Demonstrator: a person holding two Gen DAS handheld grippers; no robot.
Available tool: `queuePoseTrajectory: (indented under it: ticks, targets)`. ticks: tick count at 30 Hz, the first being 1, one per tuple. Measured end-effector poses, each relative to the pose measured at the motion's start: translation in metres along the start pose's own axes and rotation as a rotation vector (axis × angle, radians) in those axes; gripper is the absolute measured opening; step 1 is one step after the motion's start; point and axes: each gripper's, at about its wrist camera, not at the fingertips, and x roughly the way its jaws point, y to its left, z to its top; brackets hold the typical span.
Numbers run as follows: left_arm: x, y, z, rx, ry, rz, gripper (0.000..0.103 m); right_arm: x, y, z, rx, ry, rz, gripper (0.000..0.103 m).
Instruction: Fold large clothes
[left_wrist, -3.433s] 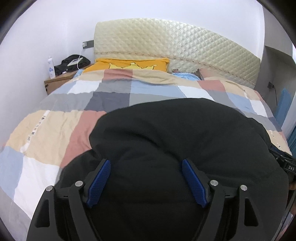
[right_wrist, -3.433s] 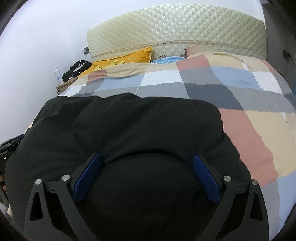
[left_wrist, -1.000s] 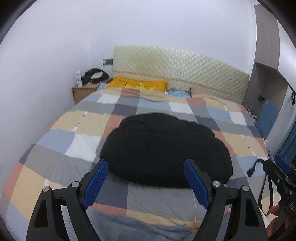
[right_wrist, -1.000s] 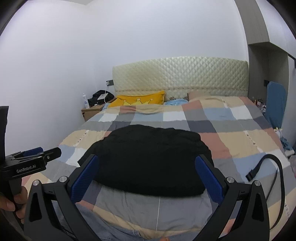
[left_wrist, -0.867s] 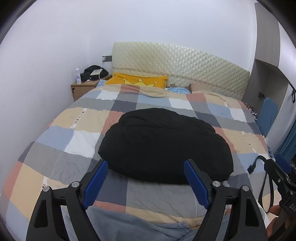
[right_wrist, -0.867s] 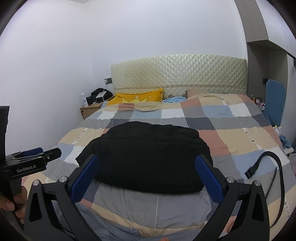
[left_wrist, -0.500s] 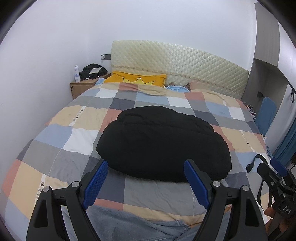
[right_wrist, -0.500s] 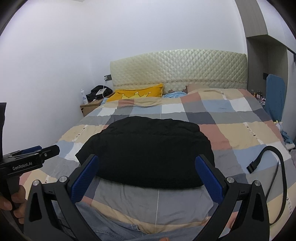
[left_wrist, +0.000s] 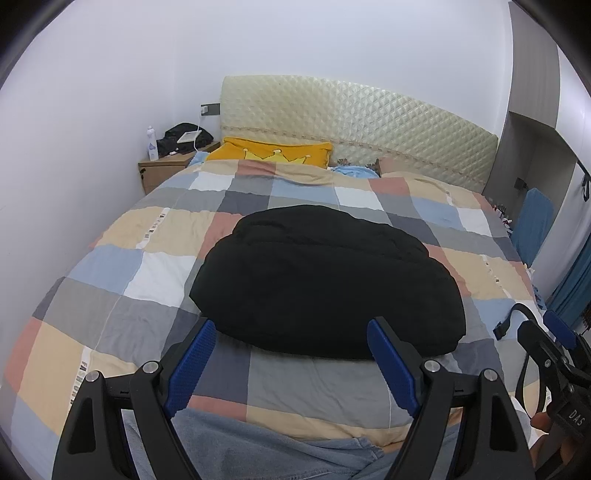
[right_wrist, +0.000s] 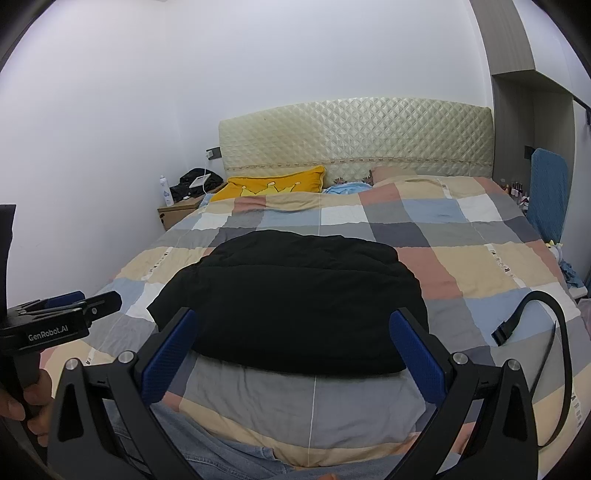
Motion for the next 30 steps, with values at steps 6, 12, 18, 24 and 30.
queuePoseTrajectory:
  ticks: [6,12,18,24,30]
  targets:
    - [0.0032,-0.0005,0.0022,-0.001,-0.004,-0.001,0.084,0.0024,0.0004,0.0035,-0.012,-0.014,-0.007,0.103]
    - [0.0047,-0.0019,0.0034,0.009,0.001,-0.007,0.084,0.0073,0.0005,0.0031,-0.013,-0.007,-0.019,0.103]
    - [0.0040,0.0016,0.0050,0.007,-0.004,-0.011,0.084,0.0058,0.0021,0.0031,-0.010,-0.004,-0.037,0.103]
    - [0.0039,0.0030,0.0041,0.007,-0.005,-0.023,0.084,0.0012,0.0050,0.0043,-0.012,-0.015,-0.048,0.103]
    - [0.0041,0.0050,0.0027,-0.006,0.006,-0.017,0.084,0.0042,0.0071,0.0026,-0.006,-0.002,-0.038,0.103]
